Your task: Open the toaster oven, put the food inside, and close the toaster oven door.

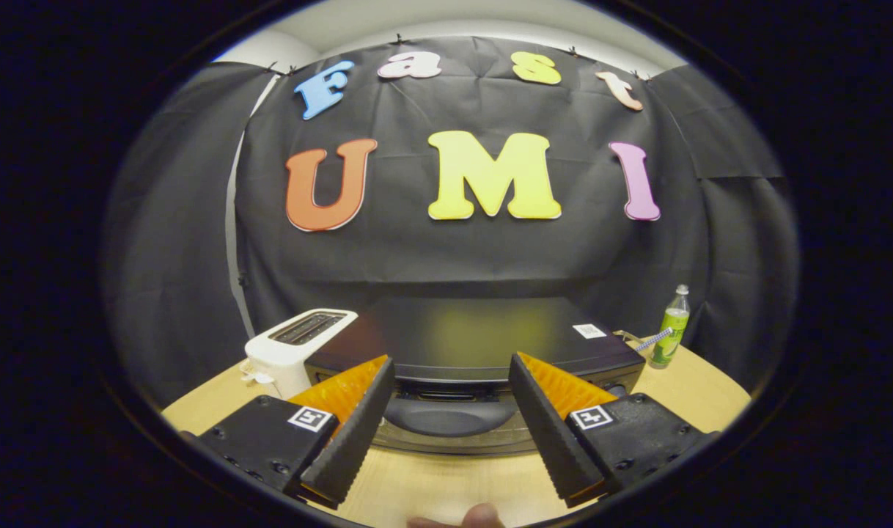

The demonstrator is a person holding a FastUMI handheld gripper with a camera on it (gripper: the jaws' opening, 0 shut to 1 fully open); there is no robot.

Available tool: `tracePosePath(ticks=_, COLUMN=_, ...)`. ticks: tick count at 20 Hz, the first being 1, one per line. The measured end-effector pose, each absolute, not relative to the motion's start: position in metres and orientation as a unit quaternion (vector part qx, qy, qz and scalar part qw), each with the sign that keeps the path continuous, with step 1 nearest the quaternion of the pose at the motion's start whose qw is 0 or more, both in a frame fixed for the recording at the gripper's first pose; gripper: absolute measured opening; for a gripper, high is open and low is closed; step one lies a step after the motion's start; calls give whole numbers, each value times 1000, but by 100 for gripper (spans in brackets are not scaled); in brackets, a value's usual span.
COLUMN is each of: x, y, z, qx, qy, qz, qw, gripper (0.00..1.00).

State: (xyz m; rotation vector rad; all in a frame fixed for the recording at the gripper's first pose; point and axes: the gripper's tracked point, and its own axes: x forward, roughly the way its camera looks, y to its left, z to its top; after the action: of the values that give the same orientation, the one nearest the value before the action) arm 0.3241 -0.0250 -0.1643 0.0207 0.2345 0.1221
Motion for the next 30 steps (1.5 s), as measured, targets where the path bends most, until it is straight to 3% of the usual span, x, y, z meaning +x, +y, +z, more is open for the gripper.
tracePosePath(ticks=11, x=332, y=-25, z=-194, qx=-3, qy=135, qz=41, qw=990, gripper=100)
tracePosePath(ticks=17, x=292, y=-28, z=-203, qx=-2, qy=130, qz=47, qw=990, gripper=100)
tracePosePath(ticks=30, x=205, y=-35, z=-272, qx=32, qy=254, qz=65, qw=965, gripper=100)
